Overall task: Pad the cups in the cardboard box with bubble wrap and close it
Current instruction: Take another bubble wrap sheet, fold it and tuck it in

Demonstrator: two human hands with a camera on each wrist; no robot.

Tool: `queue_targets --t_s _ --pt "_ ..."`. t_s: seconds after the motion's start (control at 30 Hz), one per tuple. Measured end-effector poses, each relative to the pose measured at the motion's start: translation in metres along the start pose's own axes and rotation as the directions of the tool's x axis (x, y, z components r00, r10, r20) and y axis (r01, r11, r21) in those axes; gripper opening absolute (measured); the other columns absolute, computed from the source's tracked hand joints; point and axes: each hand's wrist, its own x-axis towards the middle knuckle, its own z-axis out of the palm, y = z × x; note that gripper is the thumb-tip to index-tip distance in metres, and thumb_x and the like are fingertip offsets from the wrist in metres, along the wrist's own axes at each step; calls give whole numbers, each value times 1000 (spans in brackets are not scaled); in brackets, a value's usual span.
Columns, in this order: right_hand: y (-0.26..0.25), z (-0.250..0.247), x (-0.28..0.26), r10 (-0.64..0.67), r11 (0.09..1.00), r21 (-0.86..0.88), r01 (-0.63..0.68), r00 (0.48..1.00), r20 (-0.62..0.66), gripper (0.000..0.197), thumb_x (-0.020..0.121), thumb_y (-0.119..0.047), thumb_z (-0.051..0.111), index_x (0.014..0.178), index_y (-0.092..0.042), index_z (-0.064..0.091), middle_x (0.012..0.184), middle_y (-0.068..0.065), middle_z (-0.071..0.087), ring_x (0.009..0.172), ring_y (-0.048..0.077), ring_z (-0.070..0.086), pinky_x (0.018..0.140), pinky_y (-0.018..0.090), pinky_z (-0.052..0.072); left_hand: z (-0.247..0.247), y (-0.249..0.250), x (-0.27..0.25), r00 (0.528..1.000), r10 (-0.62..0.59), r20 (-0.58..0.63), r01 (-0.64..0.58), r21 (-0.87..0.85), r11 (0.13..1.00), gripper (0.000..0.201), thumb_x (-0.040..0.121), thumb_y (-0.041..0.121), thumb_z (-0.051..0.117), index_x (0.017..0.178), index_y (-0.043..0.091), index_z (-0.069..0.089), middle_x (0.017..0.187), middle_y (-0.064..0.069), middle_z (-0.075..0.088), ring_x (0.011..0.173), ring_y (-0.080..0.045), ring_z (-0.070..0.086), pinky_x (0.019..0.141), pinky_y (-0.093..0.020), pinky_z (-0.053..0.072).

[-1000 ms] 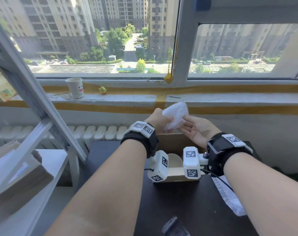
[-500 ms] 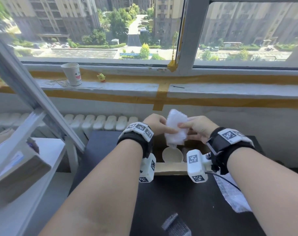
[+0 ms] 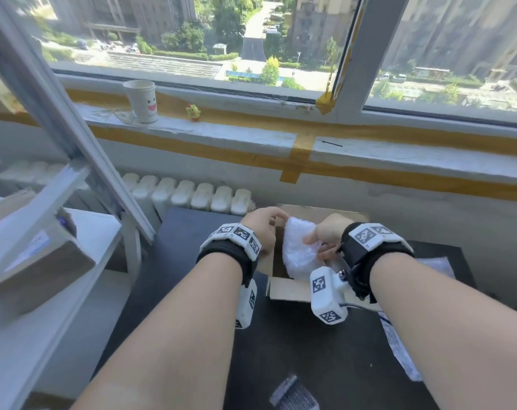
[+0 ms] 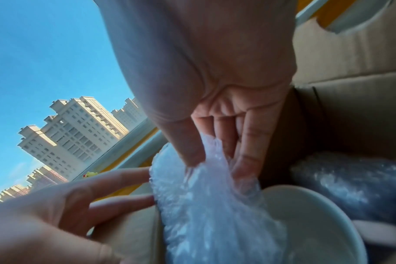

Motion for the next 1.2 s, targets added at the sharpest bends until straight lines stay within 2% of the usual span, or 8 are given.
queue_targets --t_s 0.07,0.3,0.5,0.7,0.8,0.87,1.0,1.2 --pt "-1 11 4 16 999 -29 -15 1000 19 29 83 -10 70 107 -1 58 69 11 58 53 21 57 44 28 46 0 -2 0 1000 -3 3 3 -77 997 70 78 -16 51 134 26 50 129 -4 55 99 -21 55 55 -27 50" --pt "9 47 24 -7 992 -126 6 1000 -11 25 73 -18 80 83 -4 63 76 13 69 81 31 74 80 40 58 -1 -4 1 997 -65 39 71 -173 982 80 80 -18 49 144 29 43 130 -1 54 90 -27 58 55 -28 50" --pt "16 57 28 -127 949 -302 94 987 -93 48 62 -43 83 92 -9 67 88 8 72 78 27 70 69 31 56 -1 -3 5 996 -83 46 87 -105 991 82 79 -16 53 146 29 41 136 0 52 94 -25 59 50 -23 48" --pt "24 56 19 -340 874 -395 284 937 -77 40 66 -48 77 70 -19 50 76 4 72 68 24 70 68 34 56 4 -3 6 997 -71 14 70 43 997 74 86 -5 50 149 31 37 140 -4 52 113 -30 60 78 -27 50" --pt "23 40 8 -543 713 -543 444 839 -28 15 77 -36 70 79 -23 63 92 0 71 86 22 67 80 35 54 9 0 4 996 -82 19 75 232 970 76 87 1 50 152 33 26 151 1 42 140 -28 36 112 -41 31" --pt "21 32 2 -624 530 -688 496 777 79 17 84 -28 60 96 -29 71 106 -5 70 99 20 64 87 33 52 14 3 5 995 -92 30 80 294 953 79 83 4 54 151 35 25 151 2 42 148 -28 18 117 -60 12" --pt "18 32 -8 -514 270 -807 525 788 340 40 89 -22 49 123 -35 64 131 -4 61 119 22 57 102 36 45 21 4 5 996 -81 -21 84 261 962 86 77 14 62 150 39 24 144 -3 50 127 -32 51 102 -46 46" --pt "23 50 -1 -368 144 -814 563 794 484 46 96 -32 43 142 -34 44 146 2 43 130 27 47 107 39 40 20 -7 13 998 -45 -37 51 207 977 90 82 6 69 152 37 23 150 0 43 131 -25 48 101 -32 45"
